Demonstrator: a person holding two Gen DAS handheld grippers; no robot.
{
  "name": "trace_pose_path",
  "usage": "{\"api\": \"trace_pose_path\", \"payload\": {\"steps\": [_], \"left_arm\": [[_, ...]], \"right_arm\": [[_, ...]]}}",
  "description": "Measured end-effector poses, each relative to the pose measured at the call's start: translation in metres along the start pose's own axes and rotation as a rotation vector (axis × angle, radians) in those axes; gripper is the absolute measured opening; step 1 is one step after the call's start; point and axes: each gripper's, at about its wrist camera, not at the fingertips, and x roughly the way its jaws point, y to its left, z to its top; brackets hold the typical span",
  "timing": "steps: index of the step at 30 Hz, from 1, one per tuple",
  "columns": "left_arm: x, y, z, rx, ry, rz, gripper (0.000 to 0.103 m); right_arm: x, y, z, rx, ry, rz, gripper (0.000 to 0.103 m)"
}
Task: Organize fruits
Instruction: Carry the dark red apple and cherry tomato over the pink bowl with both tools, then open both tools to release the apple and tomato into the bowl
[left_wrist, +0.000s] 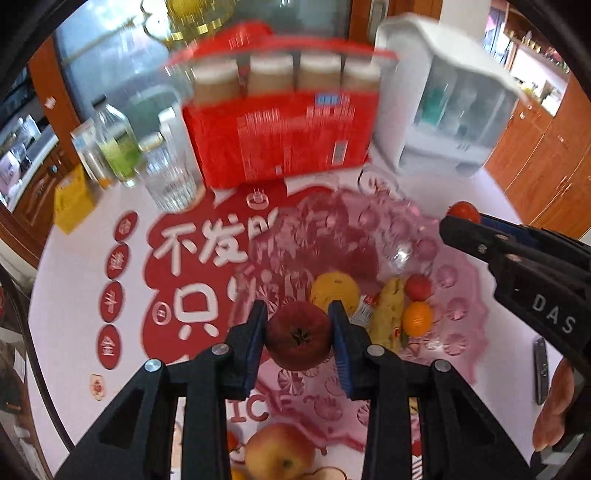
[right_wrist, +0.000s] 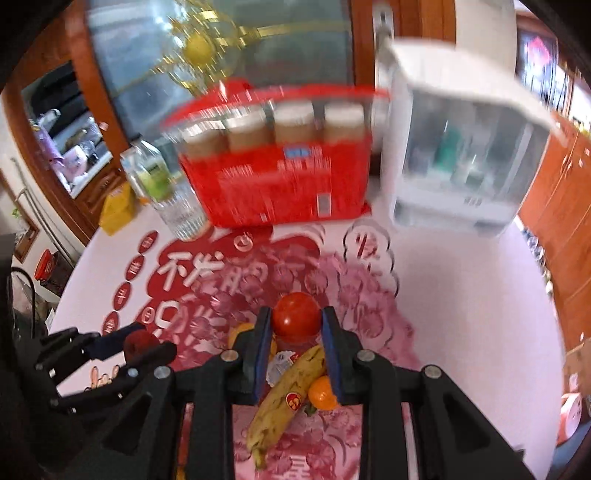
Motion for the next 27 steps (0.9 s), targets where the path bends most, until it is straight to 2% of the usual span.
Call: {"api": "trace_pose_path", "payload": {"steps": [5, 9, 25, 27], "left_arm": [[0.046, -0.006, -0.002, 0.003, 0.077, 0.012, 0.032], [0.066, -0.010, -0.006, 0.016, 0.103, 0.005, 0.032], [0.088, -0.019, -0.015, 0.053, 0.146, -0.019, 0.033], [0.089, -0.019, -0.017, 0.057, 0.149, -0.014, 0.038]], "right_arm": [[0.047, -0.010, -0.007, 0.040, 0.073, -0.004, 0.027], [0.064, -0.017, -0.013, 0.054, 0.097, 0.004, 0.027], [0.098, -0.014, -0.015, 0.053, 0.156, 0.001, 0.027], [0.101, -0.013, -0.016, 0.055, 0.169, 0.006, 0.027]]}}
